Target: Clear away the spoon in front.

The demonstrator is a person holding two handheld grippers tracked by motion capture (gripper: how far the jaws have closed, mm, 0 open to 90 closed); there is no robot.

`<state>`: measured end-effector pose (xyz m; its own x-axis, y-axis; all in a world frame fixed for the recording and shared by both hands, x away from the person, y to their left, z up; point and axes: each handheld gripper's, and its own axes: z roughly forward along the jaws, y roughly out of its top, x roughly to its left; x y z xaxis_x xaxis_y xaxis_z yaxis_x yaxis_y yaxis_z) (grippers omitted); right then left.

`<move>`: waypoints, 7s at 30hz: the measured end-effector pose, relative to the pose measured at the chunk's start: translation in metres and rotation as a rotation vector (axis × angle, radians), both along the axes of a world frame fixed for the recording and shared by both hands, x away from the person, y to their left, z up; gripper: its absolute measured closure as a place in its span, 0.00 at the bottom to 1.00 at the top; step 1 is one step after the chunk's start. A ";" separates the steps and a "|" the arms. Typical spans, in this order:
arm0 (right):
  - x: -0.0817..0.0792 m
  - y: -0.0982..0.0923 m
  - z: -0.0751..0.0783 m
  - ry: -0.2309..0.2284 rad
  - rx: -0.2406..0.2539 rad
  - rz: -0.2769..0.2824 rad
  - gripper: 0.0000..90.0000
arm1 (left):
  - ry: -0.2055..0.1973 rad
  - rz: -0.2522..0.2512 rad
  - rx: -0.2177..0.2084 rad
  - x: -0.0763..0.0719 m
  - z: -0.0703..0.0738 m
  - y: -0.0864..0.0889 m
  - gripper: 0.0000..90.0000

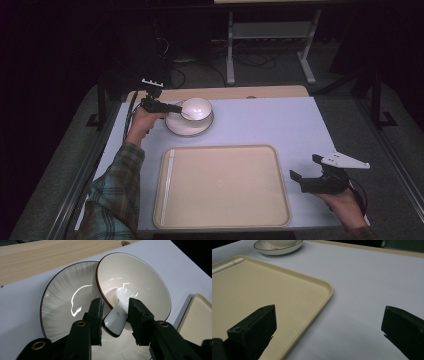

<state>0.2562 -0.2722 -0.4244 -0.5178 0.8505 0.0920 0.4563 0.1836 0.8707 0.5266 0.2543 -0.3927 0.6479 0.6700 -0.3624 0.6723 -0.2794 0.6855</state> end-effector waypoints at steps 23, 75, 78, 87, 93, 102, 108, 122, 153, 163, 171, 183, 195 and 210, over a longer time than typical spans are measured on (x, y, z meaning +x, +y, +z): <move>-0.001 0.002 0.001 -0.003 -0.003 0.004 0.00 | -0.040 -0.047 -0.076 -0.019 0.011 0.008 0.95; -0.001 0.003 0.002 -0.007 -0.005 0.004 0.00 | -0.053 -0.198 -0.231 -0.124 0.015 -0.004 0.95; -0.001 0.004 0.001 -0.007 -0.008 0.005 0.00 | -0.041 -0.202 -0.212 -0.127 0.005 -0.007 0.95; -0.001 0.003 0.001 -0.008 -0.009 0.007 0.00 | -0.004 -0.207 -0.194 -0.130 -0.011 -0.008 0.95; -0.002 0.003 0.001 -0.010 -0.010 0.006 0.00 | 0.005 -0.202 -0.208 -0.129 -0.017 -0.004 0.95; -0.002 0.003 0.001 -0.010 -0.015 0.009 0.00 | 0.016 -0.215 -0.194 -0.128 -0.027 -0.002 0.93; -0.002 0.003 0.001 -0.011 -0.014 0.010 0.00 | 0.036 -0.227 -0.186 -0.127 -0.034 -0.004 0.92; -0.002 0.005 0.001 -0.008 -0.014 0.014 0.00 | 0.035 -0.205 -0.096 -0.122 -0.048 -0.007 0.84; -0.002 0.005 0.002 -0.012 -0.009 0.019 0.00 | -0.124 -0.182 0.028 -0.124 -0.029 -0.024 0.94; -0.002 0.004 0.002 -0.015 -0.004 0.015 0.00 | -0.123 -0.238 0.071 -0.115 -0.027 -0.073 1.00; -0.002 0.004 0.002 -0.013 -0.003 0.017 0.00 | -0.118 -0.253 0.106 -0.103 -0.031 -0.104 1.00; -0.003 0.003 0.003 -0.016 0.004 0.016 0.00 | -0.097 -0.275 0.138 -0.101 -0.039 -0.120 1.00; -0.002 0.003 0.003 -0.017 0.005 0.014 0.00 | -0.080 -0.299 0.137 -0.119 -0.037 -0.120 1.00; -0.003 0.004 0.003 -0.018 0.003 0.016 0.00 | -0.042 -0.322 0.143 -0.145 -0.043 -0.112 1.00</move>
<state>0.2529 -0.2684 -0.4212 -0.5328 0.8420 0.0850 0.4377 0.1882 0.8792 0.3821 0.1424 -0.4355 0.8465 0.4711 -0.2481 0.5062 -0.5677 0.6492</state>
